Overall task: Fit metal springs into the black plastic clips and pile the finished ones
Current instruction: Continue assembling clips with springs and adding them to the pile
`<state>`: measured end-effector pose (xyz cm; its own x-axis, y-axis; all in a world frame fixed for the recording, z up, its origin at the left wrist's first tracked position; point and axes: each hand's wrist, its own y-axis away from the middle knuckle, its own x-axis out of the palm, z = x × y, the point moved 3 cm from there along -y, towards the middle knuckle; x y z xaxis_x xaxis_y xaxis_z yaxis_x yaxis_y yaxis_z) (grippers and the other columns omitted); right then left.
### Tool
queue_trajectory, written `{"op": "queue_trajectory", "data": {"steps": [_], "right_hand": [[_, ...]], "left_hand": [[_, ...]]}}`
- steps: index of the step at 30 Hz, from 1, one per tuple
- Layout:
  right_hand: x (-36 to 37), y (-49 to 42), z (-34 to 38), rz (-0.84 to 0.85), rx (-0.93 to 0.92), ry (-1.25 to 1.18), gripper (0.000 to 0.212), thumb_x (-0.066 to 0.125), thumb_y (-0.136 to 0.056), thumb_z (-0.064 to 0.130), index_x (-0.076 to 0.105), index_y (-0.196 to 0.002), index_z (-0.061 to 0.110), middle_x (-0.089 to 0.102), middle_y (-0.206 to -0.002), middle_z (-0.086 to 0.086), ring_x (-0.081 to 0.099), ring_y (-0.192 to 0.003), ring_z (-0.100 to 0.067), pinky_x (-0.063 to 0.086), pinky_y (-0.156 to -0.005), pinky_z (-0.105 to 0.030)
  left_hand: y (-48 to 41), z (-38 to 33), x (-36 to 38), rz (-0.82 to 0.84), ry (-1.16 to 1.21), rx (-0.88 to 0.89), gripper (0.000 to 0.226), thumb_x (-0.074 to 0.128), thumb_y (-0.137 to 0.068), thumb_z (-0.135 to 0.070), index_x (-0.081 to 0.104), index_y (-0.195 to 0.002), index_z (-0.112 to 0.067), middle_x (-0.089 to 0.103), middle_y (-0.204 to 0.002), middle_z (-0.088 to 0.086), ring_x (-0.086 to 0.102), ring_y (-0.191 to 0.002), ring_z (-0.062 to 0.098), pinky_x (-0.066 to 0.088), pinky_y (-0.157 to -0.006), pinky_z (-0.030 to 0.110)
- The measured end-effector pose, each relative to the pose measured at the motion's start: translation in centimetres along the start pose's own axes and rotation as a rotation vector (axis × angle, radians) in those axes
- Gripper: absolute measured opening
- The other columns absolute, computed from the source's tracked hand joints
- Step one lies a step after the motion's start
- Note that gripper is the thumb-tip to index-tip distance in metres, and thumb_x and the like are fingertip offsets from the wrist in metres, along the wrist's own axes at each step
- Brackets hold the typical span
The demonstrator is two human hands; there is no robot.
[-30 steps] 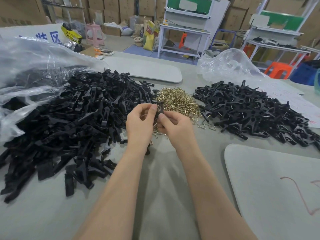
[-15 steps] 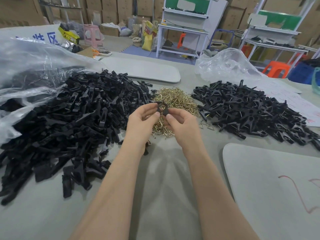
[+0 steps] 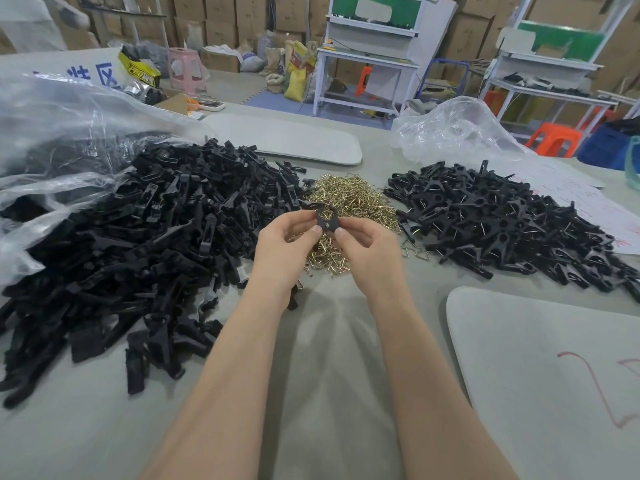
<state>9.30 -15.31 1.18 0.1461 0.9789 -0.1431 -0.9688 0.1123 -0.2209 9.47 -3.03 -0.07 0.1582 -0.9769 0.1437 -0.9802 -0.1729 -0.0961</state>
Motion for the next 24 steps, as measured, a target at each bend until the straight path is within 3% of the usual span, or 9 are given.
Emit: {"op": "queue_trajectory", "data": {"steps": [4,9,16,20,24], "right_hand": [[-0.01,0.04,0.01,0.007,0.000,0.005,0.021,0.058,-0.090,0.003,0.065,-0.094,0.022,0.068,-0.086,0.006,0.065,-0.084,-0.008,0.051,-0.082,-0.021],[-0.11,-0.06,-0.04,-0.029,0.009,0.043,0.017,0.060,-0.090,0.006,0.070,-0.101,0.015,0.069,-0.092,-0.001,0.064,-0.086,-0.013,0.052,-0.087,-0.029],[-0.13,0.02,0.09,-0.037,-0.013,0.026,0.016,0.060,-0.088,0.001,0.065,-0.094,0.015,0.068,-0.092,-0.004,0.063,-0.084,-0.012,0.051,-0.082,-0.025],[-0.09,0.09,0.14,-0.043,-0.028,0.022,0.017,0.061,-0.088,0.003,0.064,-0.089,0.019,0.068,-0.088,0.001,0.063,-0.082,-0.009,0.052,-0.080,-0.023],[-0.15,0.06,0.17,-0.056,-0.043,0.001,0.019,0.061,-0.088,0.003,0.064,-0.085,0.022,0.067,-0.082,0.009,0.060,-0.071,0.008,0.047,-0.070,-0.011]], "left_hand": [[0.01,0.04,0.01,0.010,-0.021,0.000,0.023,0.063,-0.088,-0.004,0.065,-0.108,-0.016,0.069,-0.102,-0.001,0.063,-0.101,0.011,0.048,-0.099,0.035],[0.06,0.01,0.06,0.005,-0.016,0.002,0.022,0.064,-0.087,-0.005,0.065,-0.104,-0.019,0.068,-0.099,-0.002,0.063,-0.097,0.011,0.048,-0.100,0.039],[0.07,-0.13,-0.02,-0.005,-0.034,0.016,0.021,0.064,-0.087,-0.005,0.064,-0.102,-0.020,0.069,-0.100,-0.002,0.064,-0.102,0.015,0.046,-0.101,0.042],[-0.01,0.10,0.01,0.000,-0.011,0.010,0.021,0.065,-0.087,-0.005,0.062,-0.101,-0.020,0.068,-0.097,-0.003,0.064,-0.098,0.017,0.051,-0.094,0.035],[-0.16,0.33,0.14,0.001,0.007,0.003,0.020,0.066,-0.086,-0.007,0.062,-0.099,-0.022,0.067,-0.092,-0.008,0.064,-0.086,0.009,0.053,-0.081,0.025]]}}
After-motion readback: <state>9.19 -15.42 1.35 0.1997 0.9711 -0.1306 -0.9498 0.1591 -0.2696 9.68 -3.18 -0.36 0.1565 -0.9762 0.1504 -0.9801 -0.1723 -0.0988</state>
